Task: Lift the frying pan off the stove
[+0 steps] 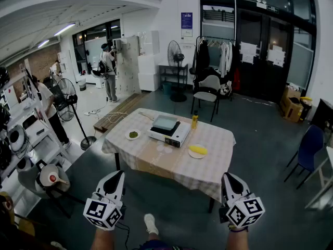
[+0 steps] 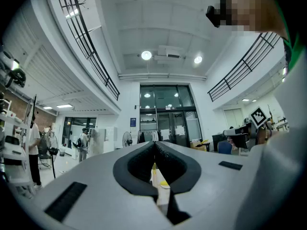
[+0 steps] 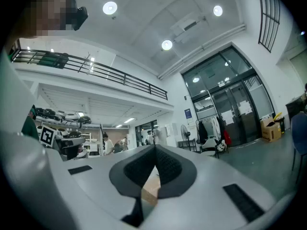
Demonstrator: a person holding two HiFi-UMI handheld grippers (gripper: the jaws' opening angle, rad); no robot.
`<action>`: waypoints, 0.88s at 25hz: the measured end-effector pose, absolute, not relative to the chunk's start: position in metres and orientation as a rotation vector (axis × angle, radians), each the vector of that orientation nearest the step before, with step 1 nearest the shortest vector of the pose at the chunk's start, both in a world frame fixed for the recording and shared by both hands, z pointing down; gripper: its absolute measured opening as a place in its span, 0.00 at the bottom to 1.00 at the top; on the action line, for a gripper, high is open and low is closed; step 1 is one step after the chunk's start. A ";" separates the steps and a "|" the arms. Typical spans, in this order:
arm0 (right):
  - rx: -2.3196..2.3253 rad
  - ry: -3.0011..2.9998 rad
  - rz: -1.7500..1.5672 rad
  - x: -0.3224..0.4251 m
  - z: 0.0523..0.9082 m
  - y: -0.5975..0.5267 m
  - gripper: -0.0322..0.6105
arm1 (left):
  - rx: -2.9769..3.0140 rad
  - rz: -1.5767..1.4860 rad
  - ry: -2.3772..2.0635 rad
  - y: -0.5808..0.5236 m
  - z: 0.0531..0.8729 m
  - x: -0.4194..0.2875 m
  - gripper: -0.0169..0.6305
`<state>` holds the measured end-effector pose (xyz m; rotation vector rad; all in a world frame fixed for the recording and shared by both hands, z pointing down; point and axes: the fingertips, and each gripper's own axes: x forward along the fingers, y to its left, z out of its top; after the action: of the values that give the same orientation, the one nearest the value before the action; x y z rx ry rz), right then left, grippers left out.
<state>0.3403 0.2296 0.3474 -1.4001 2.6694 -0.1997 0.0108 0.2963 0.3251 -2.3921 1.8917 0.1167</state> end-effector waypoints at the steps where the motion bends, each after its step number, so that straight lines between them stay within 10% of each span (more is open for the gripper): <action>1: -1.396 2.672 -0.204 0.339 0.347 0.231 0.06 | -2.394 0.112 1.889 0.298 0.326 0.011 0.06; 22: -1.309 2.627 -0.260 0.330 0.348 0.220 0.06 | -2.402 0.023 1.882 0.297 0.324 0.014 0.06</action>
<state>0.3303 0.2199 0.3481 -1.3085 2.6266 -0.2598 0.0136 0.2972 0.3244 -2.4016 1.8819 0.0225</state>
